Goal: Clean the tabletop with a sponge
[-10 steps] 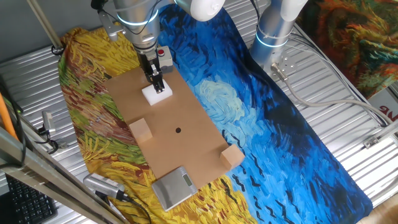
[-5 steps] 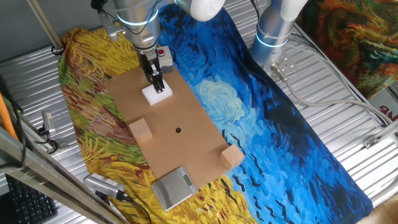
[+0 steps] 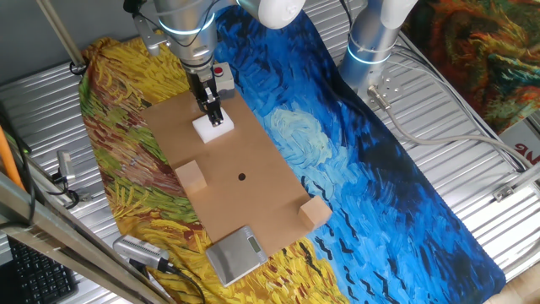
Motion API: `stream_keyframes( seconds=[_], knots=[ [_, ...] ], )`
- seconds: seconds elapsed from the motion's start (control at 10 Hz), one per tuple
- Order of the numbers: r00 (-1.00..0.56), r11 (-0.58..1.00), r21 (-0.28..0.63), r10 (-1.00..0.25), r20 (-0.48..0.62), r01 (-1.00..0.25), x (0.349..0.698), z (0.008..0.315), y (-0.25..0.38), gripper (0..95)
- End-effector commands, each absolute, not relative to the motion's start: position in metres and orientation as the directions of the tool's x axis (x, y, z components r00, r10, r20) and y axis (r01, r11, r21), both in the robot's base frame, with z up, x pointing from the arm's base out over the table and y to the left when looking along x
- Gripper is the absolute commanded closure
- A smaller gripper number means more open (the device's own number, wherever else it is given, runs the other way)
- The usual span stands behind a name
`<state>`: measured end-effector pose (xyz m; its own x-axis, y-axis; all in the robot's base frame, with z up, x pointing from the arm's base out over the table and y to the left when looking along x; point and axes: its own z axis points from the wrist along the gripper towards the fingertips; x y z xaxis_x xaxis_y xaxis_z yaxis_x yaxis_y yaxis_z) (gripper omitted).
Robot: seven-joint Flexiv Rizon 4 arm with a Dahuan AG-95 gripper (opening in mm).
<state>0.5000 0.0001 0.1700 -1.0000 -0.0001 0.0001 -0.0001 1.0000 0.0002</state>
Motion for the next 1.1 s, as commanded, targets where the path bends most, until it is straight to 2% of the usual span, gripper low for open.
stream_keyframes(
  seconds=[0.1,0.2,1.1],
  knots=[
    [-1.000,1.000,0.000,0.000,0.000,0.000,0.5000,0.1700,0.0000,0.0],
    [-0.998,0.999,0.016,0.043,-0.037,0.042,0.4999,0.1701,0.0000,95.0],
    [-0.999,1.000,0.019,0.022,-0.036,0.021,0.4996,0.1711,0.0004,95.0]
  ],
)
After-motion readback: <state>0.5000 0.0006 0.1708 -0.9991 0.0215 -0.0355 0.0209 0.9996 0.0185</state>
